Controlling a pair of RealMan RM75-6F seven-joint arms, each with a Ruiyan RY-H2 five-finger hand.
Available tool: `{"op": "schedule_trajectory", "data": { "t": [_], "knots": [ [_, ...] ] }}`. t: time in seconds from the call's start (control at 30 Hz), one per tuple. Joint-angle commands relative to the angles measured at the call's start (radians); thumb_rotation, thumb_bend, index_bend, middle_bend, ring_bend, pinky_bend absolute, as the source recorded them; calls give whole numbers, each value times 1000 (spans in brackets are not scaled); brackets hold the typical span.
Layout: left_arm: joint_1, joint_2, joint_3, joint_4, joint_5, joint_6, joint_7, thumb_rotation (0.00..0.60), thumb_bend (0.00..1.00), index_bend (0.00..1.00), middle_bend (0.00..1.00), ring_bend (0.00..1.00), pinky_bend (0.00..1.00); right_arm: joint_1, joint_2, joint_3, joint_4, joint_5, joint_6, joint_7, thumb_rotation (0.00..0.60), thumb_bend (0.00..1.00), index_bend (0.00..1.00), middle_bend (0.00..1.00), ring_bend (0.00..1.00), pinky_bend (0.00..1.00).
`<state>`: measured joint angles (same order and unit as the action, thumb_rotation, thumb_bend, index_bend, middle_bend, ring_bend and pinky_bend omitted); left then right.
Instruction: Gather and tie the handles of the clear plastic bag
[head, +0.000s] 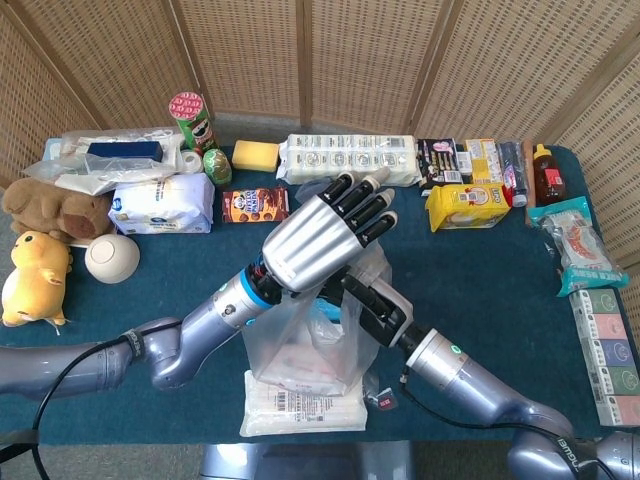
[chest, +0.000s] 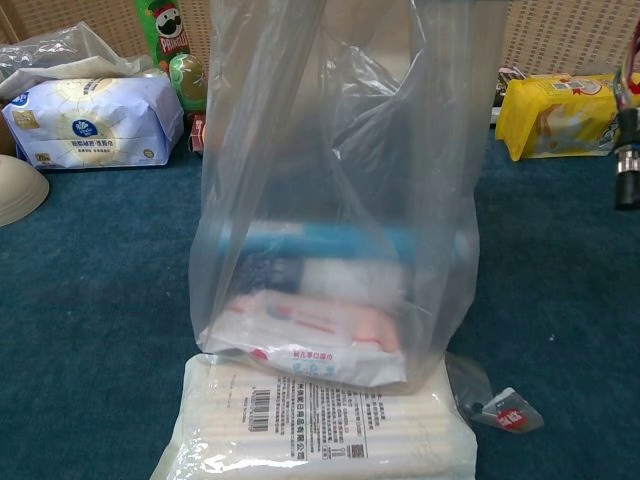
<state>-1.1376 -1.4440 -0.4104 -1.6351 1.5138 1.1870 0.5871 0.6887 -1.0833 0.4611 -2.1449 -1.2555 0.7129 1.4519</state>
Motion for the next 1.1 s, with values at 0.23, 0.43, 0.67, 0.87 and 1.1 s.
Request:
{"op": "schedule_trajectory", "data": {
  "t": [0.23,0.43,0.67,0.87,1.1],
  "knots": [
    [-3,-5,1,5,-4,9,1,600,110,351,326,166,325,-2,-10,14,4,16,4,-3,252,95,349,382,290,219],
    [-1,-4,3,5,-11,14,-5,600,109,337,324,166,324,-8,-18,11,9,26,1,-12,251,96,375,408,321,247],
    [9,3,-2,-12,-39,18,-18,600,110,323,318,164,324,-13,-26,15,15,32,-5,-16,255,98,410,439,369,288],
    [14,8,3,-17,-50,16,-13,600,110,316,314,161,324,-17,-28,24,18,37,-12,-7,253,98,443,477,423,350],
    [14,6,7,-8,-51,20,-19,600,110,309,312,161,325,-30,-26,34,21,42,-26,17,251,100,494,541,496,419]
  ]
}}
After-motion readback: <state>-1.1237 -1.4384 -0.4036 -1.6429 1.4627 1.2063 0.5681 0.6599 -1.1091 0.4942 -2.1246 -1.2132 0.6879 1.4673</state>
